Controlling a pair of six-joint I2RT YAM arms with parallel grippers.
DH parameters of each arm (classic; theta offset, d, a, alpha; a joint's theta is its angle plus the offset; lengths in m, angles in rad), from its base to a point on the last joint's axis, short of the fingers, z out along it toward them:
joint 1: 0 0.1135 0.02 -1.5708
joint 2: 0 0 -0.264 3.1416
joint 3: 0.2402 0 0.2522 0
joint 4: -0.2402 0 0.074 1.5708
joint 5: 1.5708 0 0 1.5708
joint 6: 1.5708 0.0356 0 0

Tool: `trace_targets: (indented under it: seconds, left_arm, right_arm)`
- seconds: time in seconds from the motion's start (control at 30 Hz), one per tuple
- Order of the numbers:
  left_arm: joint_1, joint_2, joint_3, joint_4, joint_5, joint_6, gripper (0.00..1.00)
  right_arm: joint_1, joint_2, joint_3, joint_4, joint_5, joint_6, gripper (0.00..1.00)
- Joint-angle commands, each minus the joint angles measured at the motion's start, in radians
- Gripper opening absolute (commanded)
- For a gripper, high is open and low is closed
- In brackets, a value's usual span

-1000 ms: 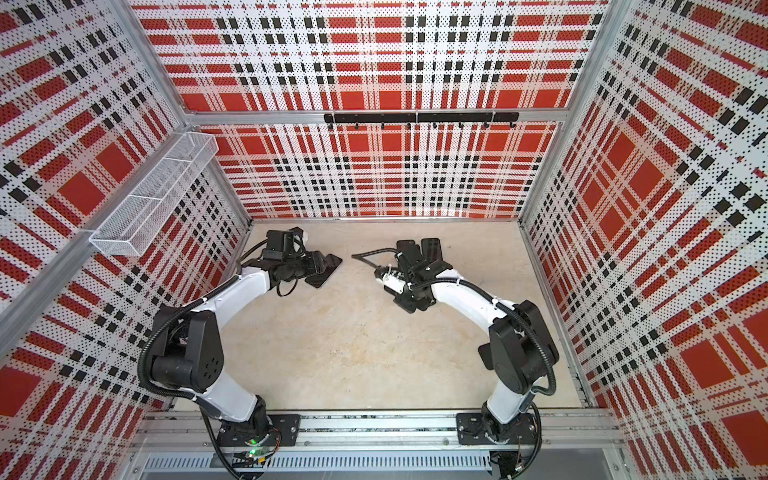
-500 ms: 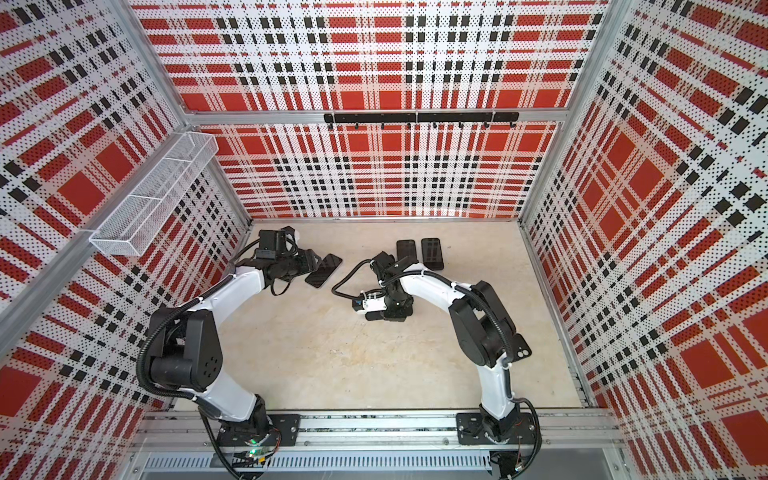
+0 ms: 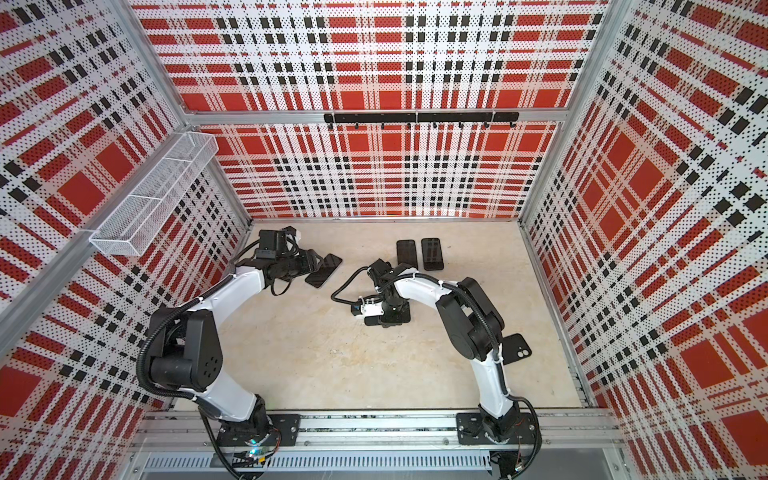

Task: Put the phone into the phone case
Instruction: 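Carry the black case to the table center and release it with the right gripper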

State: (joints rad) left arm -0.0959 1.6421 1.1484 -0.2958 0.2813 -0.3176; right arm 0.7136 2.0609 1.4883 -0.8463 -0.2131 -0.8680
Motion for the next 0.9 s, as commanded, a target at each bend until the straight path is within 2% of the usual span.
trace_targets:
  seconds: [0.0,0.13,0.23,0.37,0.47,0.53,0.6,0.7,0.77,0.87]
  left_arm:
    - [0.004,-0.003,-0.003,0.004,0.037,0.025,0.65]
    - [0.004,0.008,-0.006,0.004,0.038,0.038,0.68]
    - [0.002,0.012,-0.006,0.001,0.033,0.052,0.7]
    - [-0.012,0.012,-0.002,-0.008,-0.007,0.081,0.74]
    - [-0.028,0.033,0.034,-0.06,-0.03,0.158,0.84]
    - [-0.032,0.07,0.101,-0.134,-0.021,0.237,0.95]
    - [-0.031,0.097,0.143,-0.178,-0.044,0.294,1.0]
    - [-0.031,0.127,0.175,-0.214,-0.105,0.351,0.98]
    - [-0.031,0.148,0.191,-0.24,-0.131,0.388,0.98]
    - [-0.04,0.179,0.221,-0.285,-0.184,0.445,0.98]
  right_arm:
    - [0.008,-0.004,-0.003,0.005,-0.034,0.001,0.4]
    - [0.009,-0.064,-0.01,-0.003,-0.018,0.031,0.59]
    - [0.01,-0.152,-0.055,0.031,-0.008,0.063,0.7]
    - [0.001,-0.292,-0.144,0.107,0.006,0.132,0.78]
    - [-0.021,-0.403,-0.228,0.205,-0.006,0.211,0.81]
    - [-0.037,-0.491,-0.323,0.348,-0.008,0.283,0.89]
    - [-0.057,-0.554,-0.392,0.465,0.0,0.385,1.0]
    - [-0.113,-0.555,-0.333,0.446,0.077,0.676,1.0]
    - [-0.162,-0.54,-0.309,0.429,0.06,0.786,1.0]
    - [-0.22,-0.543,-0.369,0.5,-0.018,0.862,1.0]
